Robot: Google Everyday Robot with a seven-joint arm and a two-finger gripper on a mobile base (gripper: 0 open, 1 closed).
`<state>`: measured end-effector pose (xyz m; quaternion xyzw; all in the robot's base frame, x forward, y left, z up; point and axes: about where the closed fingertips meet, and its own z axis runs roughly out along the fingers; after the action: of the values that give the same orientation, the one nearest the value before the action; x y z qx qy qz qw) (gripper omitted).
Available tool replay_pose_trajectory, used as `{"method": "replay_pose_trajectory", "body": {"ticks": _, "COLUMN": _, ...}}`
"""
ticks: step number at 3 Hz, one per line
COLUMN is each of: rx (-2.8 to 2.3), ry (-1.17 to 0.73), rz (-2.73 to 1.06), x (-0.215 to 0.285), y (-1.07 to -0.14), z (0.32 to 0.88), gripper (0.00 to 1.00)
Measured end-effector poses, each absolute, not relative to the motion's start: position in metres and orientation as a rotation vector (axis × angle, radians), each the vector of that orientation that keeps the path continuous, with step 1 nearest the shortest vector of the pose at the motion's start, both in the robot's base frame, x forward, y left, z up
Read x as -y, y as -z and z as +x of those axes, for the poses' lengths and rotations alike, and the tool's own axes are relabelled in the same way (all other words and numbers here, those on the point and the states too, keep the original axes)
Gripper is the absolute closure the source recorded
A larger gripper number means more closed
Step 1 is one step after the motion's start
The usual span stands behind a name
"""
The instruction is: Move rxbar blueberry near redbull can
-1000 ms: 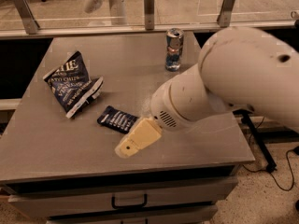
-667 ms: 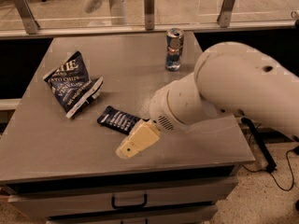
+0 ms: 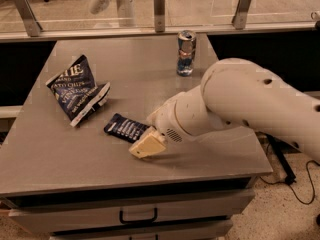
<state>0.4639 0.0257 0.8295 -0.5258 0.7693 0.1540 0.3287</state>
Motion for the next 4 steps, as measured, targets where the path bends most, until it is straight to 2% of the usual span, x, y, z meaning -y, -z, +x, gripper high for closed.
{"method": "replay_pose_trajectory", "body": {"ticks": 2, "rx": -2.013, "ry": -0.406, "rz": -1.389, "x": -0.0264, "y": -0.8273, "z": 0.4657, "gripper": 0.87}}
{"method": "replay_pose_trajectory", "body": {"ticks": 3, "rx": -2.014, "ry": -0.406, "rz": -1.389, "x": -0.0263, "y": -0.8274, "z": 0.4658, "gripper": 1.0}}
{"method": "replay_pose_trajectory", "body": {"ticks": 4, "rx": -2.013, "ry": -0.406, "rz": -1.389, "x": -0.0264, "y": -0.8274, "z": 0.4657, "gripper": 1.0}}
